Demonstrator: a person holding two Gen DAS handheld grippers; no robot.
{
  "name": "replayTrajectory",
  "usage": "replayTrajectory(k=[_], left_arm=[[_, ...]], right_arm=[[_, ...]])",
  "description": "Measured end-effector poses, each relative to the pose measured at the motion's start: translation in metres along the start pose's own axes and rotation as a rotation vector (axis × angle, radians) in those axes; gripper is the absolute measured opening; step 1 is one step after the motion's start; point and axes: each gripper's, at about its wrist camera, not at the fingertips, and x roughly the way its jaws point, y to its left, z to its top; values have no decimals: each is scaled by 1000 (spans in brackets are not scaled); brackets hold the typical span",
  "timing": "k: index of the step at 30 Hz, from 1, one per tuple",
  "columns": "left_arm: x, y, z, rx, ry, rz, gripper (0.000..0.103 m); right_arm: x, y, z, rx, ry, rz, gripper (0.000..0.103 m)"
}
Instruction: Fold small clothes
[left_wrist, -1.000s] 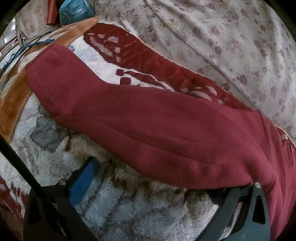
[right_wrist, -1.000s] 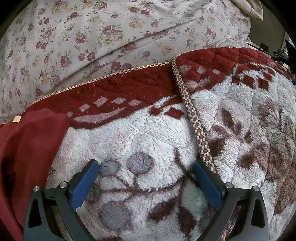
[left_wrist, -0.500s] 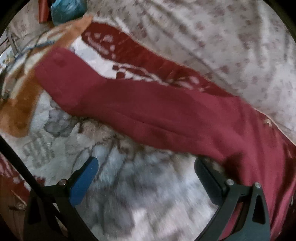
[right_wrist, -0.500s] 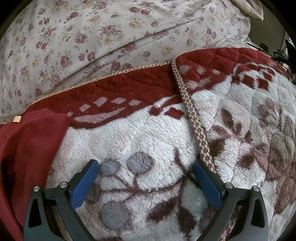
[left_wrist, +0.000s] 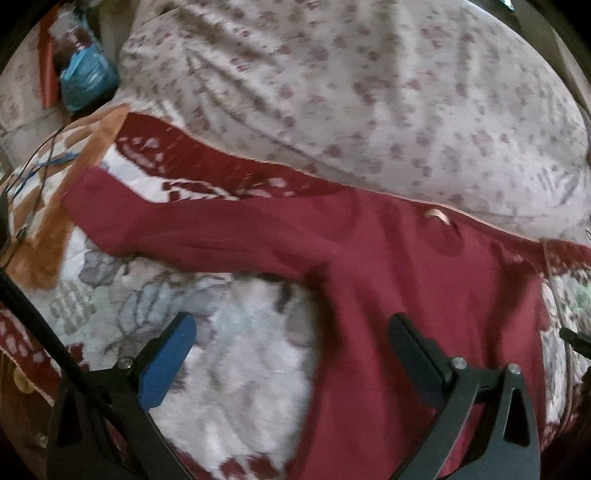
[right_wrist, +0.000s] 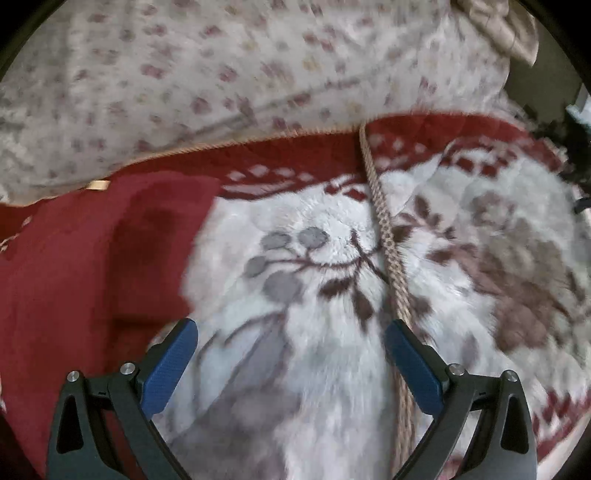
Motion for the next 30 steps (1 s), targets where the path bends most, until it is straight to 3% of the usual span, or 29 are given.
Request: replayTrajectory(k=[5, 8, 14, 21, 30], left_arm=[[-2, -24, -7, 57, -7, -11, 103], [-8, -35, -11, 86, -19, -20, 103], [-19, -45, -12, 122, -56, -16, 103], [-21, -44, -8, 114, -62, -15, 103], [-11, -40, 0, 95, -67, 8, 103]], right_arm=[[-58, 34, -29, -67, -16, 57, 103], [-70, 54, -36, -104, -35, 44, 103], [-93, 82, -46, -105, -24, 126, 103], [-102, 127, -31, -109, -62, 226, 103], [-75, 187, -7, -159, -122, 216, 103]])
